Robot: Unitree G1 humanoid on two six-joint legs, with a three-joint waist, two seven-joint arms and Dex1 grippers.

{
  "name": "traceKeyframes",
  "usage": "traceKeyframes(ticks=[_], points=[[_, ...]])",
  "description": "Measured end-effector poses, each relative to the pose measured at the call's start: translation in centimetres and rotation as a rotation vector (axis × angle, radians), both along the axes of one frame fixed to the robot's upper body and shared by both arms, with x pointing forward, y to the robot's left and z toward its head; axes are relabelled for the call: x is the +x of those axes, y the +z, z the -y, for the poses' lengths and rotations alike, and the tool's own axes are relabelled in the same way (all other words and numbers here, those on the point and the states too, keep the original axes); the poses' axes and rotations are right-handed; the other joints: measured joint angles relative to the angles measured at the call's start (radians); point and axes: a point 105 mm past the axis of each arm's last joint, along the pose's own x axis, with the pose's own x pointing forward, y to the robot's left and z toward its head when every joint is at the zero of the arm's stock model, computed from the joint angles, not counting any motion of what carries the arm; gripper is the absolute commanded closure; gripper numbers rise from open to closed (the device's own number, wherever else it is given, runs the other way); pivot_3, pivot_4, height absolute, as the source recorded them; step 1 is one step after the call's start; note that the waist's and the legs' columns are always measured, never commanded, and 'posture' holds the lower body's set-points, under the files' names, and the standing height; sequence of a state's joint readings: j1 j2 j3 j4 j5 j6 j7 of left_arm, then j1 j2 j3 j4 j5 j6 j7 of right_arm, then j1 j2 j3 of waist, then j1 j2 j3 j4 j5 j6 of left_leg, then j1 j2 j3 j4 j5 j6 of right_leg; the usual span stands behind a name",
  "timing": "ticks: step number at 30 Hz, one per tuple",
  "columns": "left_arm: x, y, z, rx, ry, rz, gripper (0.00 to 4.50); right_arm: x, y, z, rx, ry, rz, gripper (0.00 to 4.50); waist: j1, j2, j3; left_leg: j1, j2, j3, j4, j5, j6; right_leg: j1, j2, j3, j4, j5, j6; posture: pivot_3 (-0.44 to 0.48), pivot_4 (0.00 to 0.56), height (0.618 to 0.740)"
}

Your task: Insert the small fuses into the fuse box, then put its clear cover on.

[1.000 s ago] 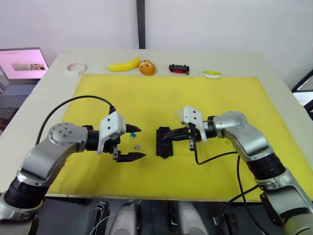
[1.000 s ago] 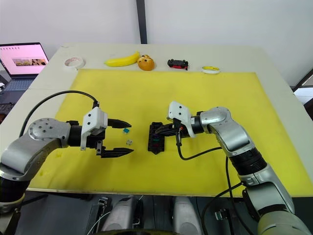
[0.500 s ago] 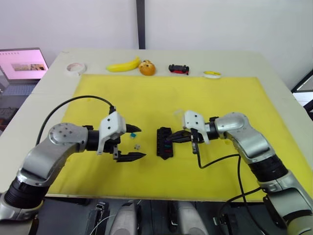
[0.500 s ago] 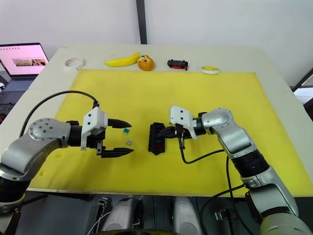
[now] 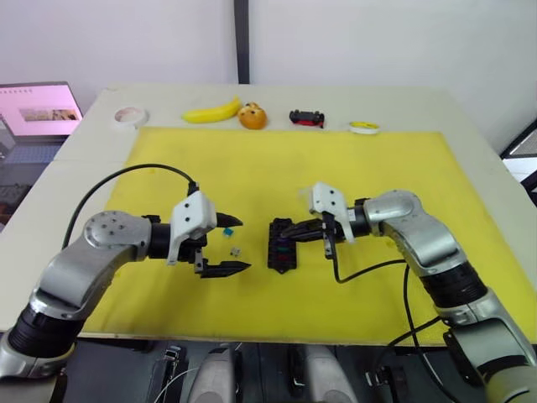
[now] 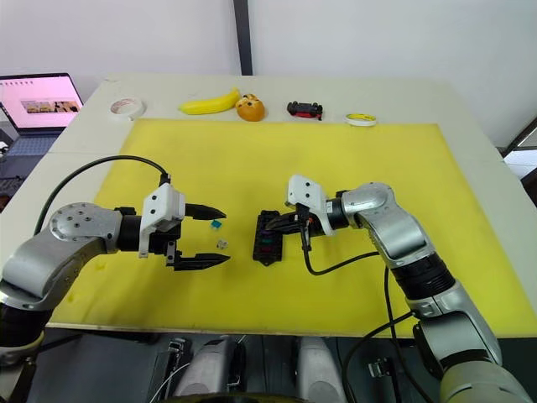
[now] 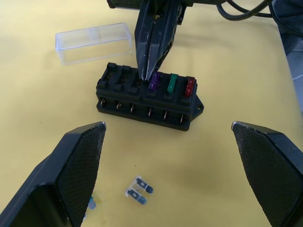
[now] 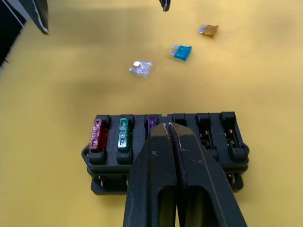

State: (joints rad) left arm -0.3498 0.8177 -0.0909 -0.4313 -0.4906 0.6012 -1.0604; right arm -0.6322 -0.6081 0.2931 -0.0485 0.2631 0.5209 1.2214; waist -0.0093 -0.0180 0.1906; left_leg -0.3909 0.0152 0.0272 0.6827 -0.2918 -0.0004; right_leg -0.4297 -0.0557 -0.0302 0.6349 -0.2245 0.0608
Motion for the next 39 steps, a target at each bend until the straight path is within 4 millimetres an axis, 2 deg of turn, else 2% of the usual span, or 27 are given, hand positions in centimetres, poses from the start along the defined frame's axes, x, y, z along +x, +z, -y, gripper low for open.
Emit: traceKeyframes(ticks=[6, 18, 25, 32, 37, 39], points=[[0.0, 0.0, 0.0, 0.0, 0.0, 0.0, 0.0, -0.8, 0.9, -0.6, 0.032, 0.037, -0.019, 4.46, -0.001, 0.0, 0.0, 0.0, 0.0, 0.0, 0.0, 0.0, 0.0, 0.0, 0.0, 0.0, 0.0, 0.0, 0.0, 0.0, 0.15, 0.737], [0.0, 0.0, 0.0, 0.0, 0.0, 0.0, 0.0, -0.8, 1.3, -0.3, 0.039, 0.025, -0.017, 4.46, -0.001, 0.0, 0.0, 0.0, 0.0, 0.0, 0.0, 0.0, 0.0, 0.0, 0.0, 0.0, 0.0, 0.0, 0.0, 0.0, 0.15, 0.737], [0.0, 0.0, 0.0, 0.0, 0.0, 0.0, 0.0, -1.4, -0.5, 0.1, 0.015, 0.017, -0.052, 4.46, -0.001, 0.0, 0.0, 0.0, 0.0, 0.0, 0.0, 0.0, 0.0, 0.0, 0.0, 0.0, 0.0, 0.0, 0.0, 0.0, 0.15, 0.737], [0.0, 0.0, 0.0, 0.0, 0.0, 0.0, 0.0, -1.3, -0.6, 0.1, 0.002, 0.035, 0.007, 4.46, -0.001, 0.0, 0.0, 0.0, 0.0, 0.0, 0.0, 0.0, 0.0, 0.0, 0.0, 0.0, 0.0, 0.0, 0.0, 0.0, 0.15, 0.737], [0.0, 0.0, 0.0, 0.0, 0.0, -0.001, 0.0, -1.3, -0.2, 0.0, 0.029, 0.017, -0.056, 4.46, -0.001, 0.0, 0.0, 0.0, 0.0, 0.0, 0.0, 0.0, 0.0, 0.0, 0.0, 0.0, 0.0, 0.0, 0.0, 0.0, 0.15, 0.737], [0.0, 0.0, 0.0, 0.001, 0.0, -0.001, 0.0, -1.5, 0.9, -0.1, 0.065, 0.015, -0.079, 4.46, -0.001, 0.0, 0.0, 0.0, 0.0, 0.0, 0.0, 0.0, 0.0, 0.0, 0.0, 0.0, 0.0, 0.0, 0.0, 0.0, 0.15, 0.737]])
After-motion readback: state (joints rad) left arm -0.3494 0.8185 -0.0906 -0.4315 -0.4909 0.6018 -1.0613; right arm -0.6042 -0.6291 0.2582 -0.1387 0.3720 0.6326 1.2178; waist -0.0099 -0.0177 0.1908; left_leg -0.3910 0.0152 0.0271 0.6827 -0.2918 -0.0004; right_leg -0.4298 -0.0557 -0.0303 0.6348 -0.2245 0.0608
